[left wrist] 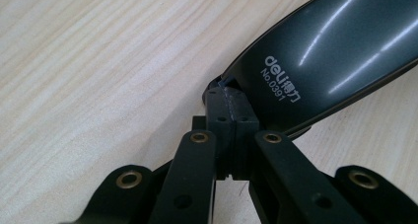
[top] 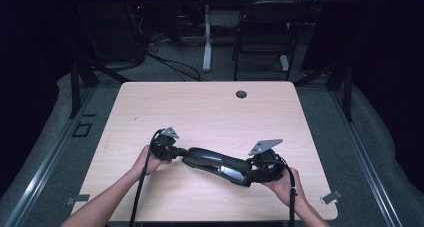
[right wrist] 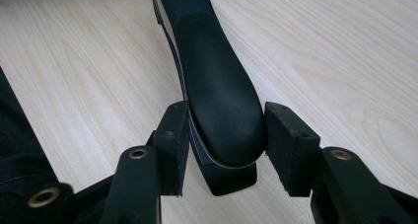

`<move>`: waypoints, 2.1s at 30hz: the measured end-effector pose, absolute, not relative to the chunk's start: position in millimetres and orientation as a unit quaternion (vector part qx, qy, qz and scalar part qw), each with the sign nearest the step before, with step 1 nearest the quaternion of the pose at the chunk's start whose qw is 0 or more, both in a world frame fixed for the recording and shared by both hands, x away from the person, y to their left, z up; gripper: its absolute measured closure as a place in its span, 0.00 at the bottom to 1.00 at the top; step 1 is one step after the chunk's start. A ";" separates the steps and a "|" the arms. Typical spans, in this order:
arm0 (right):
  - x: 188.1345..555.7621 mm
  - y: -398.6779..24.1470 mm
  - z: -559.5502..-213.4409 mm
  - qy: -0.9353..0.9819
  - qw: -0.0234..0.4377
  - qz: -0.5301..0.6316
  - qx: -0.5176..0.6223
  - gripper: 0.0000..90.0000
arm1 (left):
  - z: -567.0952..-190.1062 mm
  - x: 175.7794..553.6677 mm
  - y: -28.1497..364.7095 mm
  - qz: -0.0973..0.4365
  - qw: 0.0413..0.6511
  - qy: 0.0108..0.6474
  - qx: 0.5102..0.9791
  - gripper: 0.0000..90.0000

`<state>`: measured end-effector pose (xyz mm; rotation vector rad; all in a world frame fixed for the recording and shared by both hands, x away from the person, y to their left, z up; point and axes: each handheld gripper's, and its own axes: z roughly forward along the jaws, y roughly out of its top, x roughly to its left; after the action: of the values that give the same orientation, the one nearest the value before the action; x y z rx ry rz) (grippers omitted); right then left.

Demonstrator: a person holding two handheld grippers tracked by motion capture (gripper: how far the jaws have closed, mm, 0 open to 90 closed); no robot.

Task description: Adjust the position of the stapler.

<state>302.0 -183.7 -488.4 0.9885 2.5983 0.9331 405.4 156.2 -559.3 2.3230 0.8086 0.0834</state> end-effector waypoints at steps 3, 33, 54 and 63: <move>302.0 -183.7 -488.4 0.882 0.104 0.316 0.334 0.60 | -559.6 406.5 155.0 0.037 0.335 0.309 0.889 1.00; 305.2 -185.6 -493.0 0.887 0.099 0.316 0.322 0.59 | -559.9 417.7 162.7 -0.020 0.373 0.302 0.877 1.00; 300.1 -206.1 -483.1 0.877 0.094 0.329 0.337 0.66 | -556.4 413.8 148.3 0.025 0.383 0.299 0.874 0.99; 301.3 -205.5 -483.9 0.877 0.091 0.329 0.338 0.66 | -559.2 415.0 145.3 0.024 0.397 0.327 0.857 1.00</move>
<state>301.3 -205.5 -483.9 1.0040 2.6069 0.9786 415.0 145.3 -559.2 2.1712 0.8277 0.0597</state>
